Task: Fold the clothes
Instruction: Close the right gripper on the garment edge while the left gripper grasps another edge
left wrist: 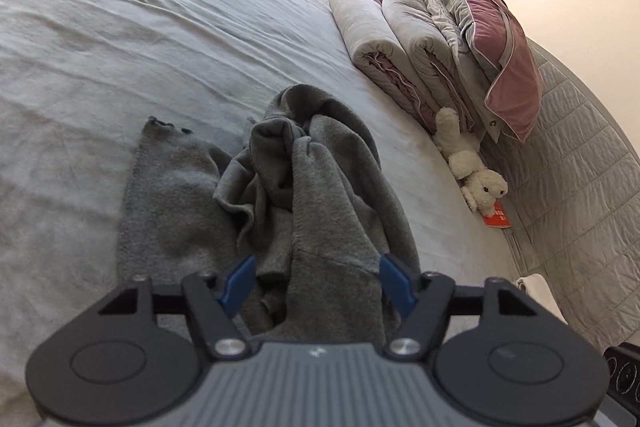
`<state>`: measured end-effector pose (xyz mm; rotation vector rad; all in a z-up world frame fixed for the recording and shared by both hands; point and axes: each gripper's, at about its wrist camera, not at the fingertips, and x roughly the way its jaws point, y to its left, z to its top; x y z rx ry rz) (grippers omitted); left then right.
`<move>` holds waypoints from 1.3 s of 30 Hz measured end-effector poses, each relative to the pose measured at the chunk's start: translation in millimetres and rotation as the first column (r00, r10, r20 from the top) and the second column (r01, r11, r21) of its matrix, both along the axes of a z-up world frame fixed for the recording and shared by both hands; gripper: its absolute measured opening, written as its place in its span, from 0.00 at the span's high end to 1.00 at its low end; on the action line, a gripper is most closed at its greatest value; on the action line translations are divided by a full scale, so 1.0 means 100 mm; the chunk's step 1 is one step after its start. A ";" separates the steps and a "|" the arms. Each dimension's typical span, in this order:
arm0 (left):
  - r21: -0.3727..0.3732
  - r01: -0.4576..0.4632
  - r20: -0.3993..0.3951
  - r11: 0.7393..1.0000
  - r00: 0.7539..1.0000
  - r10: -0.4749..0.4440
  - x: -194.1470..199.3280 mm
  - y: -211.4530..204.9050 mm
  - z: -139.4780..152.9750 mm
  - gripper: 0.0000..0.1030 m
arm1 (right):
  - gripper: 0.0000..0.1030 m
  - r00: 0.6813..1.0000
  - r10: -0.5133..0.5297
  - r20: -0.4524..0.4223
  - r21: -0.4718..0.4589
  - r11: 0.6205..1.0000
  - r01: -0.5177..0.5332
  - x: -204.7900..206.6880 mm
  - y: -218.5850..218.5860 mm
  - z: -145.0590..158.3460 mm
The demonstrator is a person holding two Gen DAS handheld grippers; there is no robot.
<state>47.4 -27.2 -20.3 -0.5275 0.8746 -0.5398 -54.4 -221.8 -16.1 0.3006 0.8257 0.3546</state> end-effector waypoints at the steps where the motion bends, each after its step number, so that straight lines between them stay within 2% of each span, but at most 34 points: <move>1: 0.002 0.007 -0.006 1.000 1.000 -0.007 0.01 -0.03 -0.03 0.52 | 0.86 1.000 -0.002 0.000 0.002 1.000 0.002 0.00 -0.02 -0.01; 3: 0.008 0.007 -0.010 1.000 1.000 -0.007 0.01 -0.09 -0.05 0.66 | 0.84 1.000 -0.016 0.003 0.010 1.000 0.016 -0.02 -0.08 -0.01; 4: 0.012 0.006 -0.011 1.000 1.000 -0.006 0.01 -0.12 -0.06 0.86 | 0.82 1.000 -0.020 0.007 0.013 1.000 0.020 -0.02 -0.12 0.00; 5: 0.058 -0.025 0.003 0.998 1.000 0.025 -0.02 -0.15 -0.04 0.94 | 0.77 0.999 -0.034 0.017 0.011 0.999 0.034 -0.02 -0.16 0.01; 6: 0.116 -0.066 0.023 0.991 0.998 0.063 -0.06 -0.17 -0.01 0.94 | 0.65 0.998 -0.051 0.027 0.007 0.999 0.051 -0.02 -0.19 0.03; 8: 0.225 -0.114 0.092 0.968 0.991 0.096 -0.16 -0.22 0.08 0.95 | 0.55 0.995 -0.088 0.047 0.003 0.996 0.088 -0.01 -0.26 0.05; 12: 0.289 -0.157 0.199 0.944 0.975 0.102 -0.33 -0.18 0.27 0.95 | 0.52 0.983 -0.175 0.056 0.040 0.984 0.173 0.09 -0.42 0.10; 16: 0.296 -0.179 0.248 0.938 0.963 0.106 -0.45 0.01 0.40 0.95 | 0.51 0.968 -0.244 0.054 0.099 0.966 0.238 0.21 -0.53 0.13; 23: 0.274 -0.223 0.238 0.936 0.958 0.159 -0.59 0.36 0.41 0.95 | 0.51 0.954 -0.300 0.030 0.131 0.947 0.293 0.43 -0.49 0.10; 33: 0.277 -0.286 0.213 0.917 0.949 0.232 -0.66 0.88 0.37 0.95 | 0.51 0.961 -0.274 0.032 0.129 0.955 0.268 0.64 -0.17 0.00; 39: 0.308 -0.367 0.215 0.878 0.925 0.312 -0.63 1.21 0.36 0.95 | 0.51 0.971 -0.234 0.039 0.139 0.964 0.226 0.79 0.10 -0.01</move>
